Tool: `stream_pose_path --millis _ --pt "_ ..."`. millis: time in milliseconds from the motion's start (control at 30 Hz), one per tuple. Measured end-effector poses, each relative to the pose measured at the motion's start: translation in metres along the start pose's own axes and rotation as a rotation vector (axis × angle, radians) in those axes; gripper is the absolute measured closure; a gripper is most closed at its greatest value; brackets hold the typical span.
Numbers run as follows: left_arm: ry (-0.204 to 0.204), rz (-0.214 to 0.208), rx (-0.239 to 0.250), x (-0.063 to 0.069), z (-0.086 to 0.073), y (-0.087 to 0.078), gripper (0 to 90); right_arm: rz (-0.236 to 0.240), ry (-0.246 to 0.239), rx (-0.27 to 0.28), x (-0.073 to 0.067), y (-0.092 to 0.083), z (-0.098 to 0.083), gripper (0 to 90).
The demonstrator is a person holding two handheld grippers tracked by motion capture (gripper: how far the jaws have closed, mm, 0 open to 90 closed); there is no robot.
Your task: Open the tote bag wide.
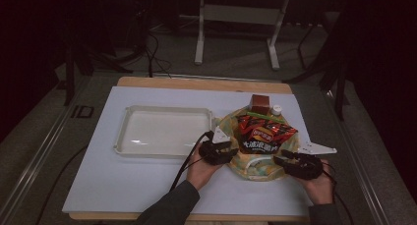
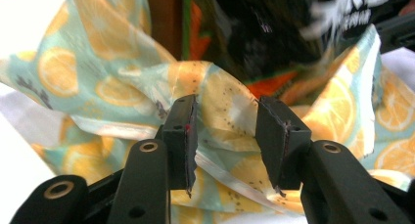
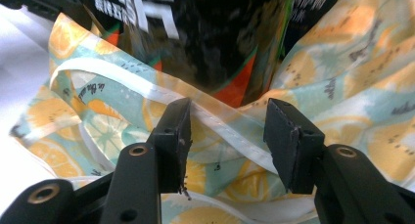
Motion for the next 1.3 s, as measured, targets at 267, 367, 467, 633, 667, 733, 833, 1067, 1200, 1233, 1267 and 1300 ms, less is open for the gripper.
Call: stream_pose_path --millis 267,367,467,633,667,733,833,1067,1200,1233,1267,1300 --pt "-0.004 -0.001 -0.035 0.009 -0.022 0.01 60.8 0.001 0.025 -0.025 0.004 0.01 -0.015 52.7" --pt "0.008 0.009 -0.034 0.01 -0.026 0.014 60.8 -0.001 0.031 -0.029 0.006 0.012 -0.019 52.5" --pt "0.018 0.01 -0.022 0.011 -0.029 0.017 60.9 -0.009 0.023 -0.037 0.007 0.013 -0.02 52.2" --pt "0.007 0.007 -0.011 0.011 -0.029 0.018 61.5 -0.016 0.018 -0.034 0.008 0.016 -0.021 51.5" --pt "0.007 0.006 -0.012 0.011 -0.029 0.018 61.5 -0.015 0.021 -0.031 0.008 0.016 -0.021 51.5" --pt "0.0 0.001 -0.021 0.01 -0.029 0.019 61.4 -0.011 0.025 -0.027 0.008 0.016 -0.022 51.4" --pt "-0.012 -0.006 -0.03 0.009 -0.03 0.02 61.3 -0.008 0.029 -0.023 0.007 0.015 -0.021 51.4" --pt "0.011 0.009 -0.04 0.011 -0.031 0.021 61.0 -0.006 0.036 -0.01 0.007 0.009 -0.019 50.8" --pt "0.013 0.01 -0.045 0.011 -0.031 0.022 61.0 -0.01 0.029 -0.002 0.005 0.002 -0.016 50.5" --pt "0.014 0.011 -0.045 0.011 -0.032 0.022 60.9 -0.011 0.027 0.002 0.004 0.0 -0.015 50.4" --pt "0.014 0.011 -0.046 0.011 -0.032 0.022 60.8 -0.008 0.026 0.009 0.003 -0.002 -0.014 50.3" --pt "0.014 0.012 -0.046 0.011 -0.032 0.022 60.8 -0.005 0.021 0.017 0.002 -0.003 -0.012 50.3"
Point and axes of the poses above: each handheld gripper's, and its own axes: y roughly forward along the jaws, z roughly out of its top, x roughly to its right, the point moved 10 cm from there along y, roughly forward along the jaws, and after that the axes turned 14 degrees about z, right-handed, at the moved point
